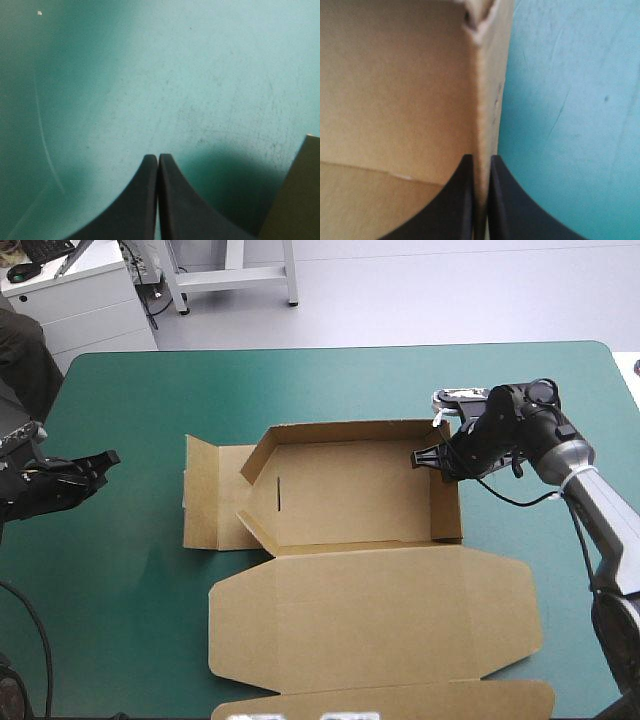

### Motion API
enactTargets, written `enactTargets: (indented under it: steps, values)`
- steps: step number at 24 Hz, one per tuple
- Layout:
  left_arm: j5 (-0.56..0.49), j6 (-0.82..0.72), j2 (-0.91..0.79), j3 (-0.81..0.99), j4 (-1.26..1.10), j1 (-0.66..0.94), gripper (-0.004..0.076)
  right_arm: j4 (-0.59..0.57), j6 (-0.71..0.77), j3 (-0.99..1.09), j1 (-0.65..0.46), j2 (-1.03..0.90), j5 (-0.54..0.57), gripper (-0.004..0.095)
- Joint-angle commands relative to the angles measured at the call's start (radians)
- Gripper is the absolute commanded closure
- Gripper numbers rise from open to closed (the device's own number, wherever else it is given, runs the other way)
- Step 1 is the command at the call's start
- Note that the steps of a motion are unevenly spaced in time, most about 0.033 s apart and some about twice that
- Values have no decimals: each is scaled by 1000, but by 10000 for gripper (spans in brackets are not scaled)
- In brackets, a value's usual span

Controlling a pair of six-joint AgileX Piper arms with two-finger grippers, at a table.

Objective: Fold the box

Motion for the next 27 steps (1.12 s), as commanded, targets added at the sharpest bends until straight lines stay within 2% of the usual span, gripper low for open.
enactTargets:
  steps: [1, 3, 8, 10, 11, 15, 18, 20, 25, 27]
  values:
    - [-30, -6, -31, -24, -43, -2, 734, 9, -16, -18, -4, 10, -61, 908]
    - [-43, -6, -31, -24, -43, -2, 734, 5, -30, -41, -4, 35, -95, 908]
    - [-52, -8, -31, -24, -43, -2, 734, 0, -23, -117, -4, 45, -88, 874]
    - [-52, -8, -31, -24, -43, -2, 734, 2, -17, -151, -4, 45, -60, 741]
    - [-52, -8, -31, -24, -43, -2, 734, 0, -10, -161, -4, 45, -46, 622]
    - [-52, -8, -31, -24, -43, -2, 734, -13, -8, -163, -4, 47, -28, 310]
    - [-52, -8, -31, -24, -43, -2, 734, -37, 34, -169, -4, 47, -30, 181]
    - [-52, -8, -31, -24, -43, -2, 734, -46, 65, -200, -4, 47, -4, 168]
    - [-43, -10, -31, -24, -43, -2, 734, -62, 72, -353, -4, 45, 160, 169]
    - [-39, -10, -31, -24, -43, -2, 734, -67, 75, -377, -4, 25, 158, 168]
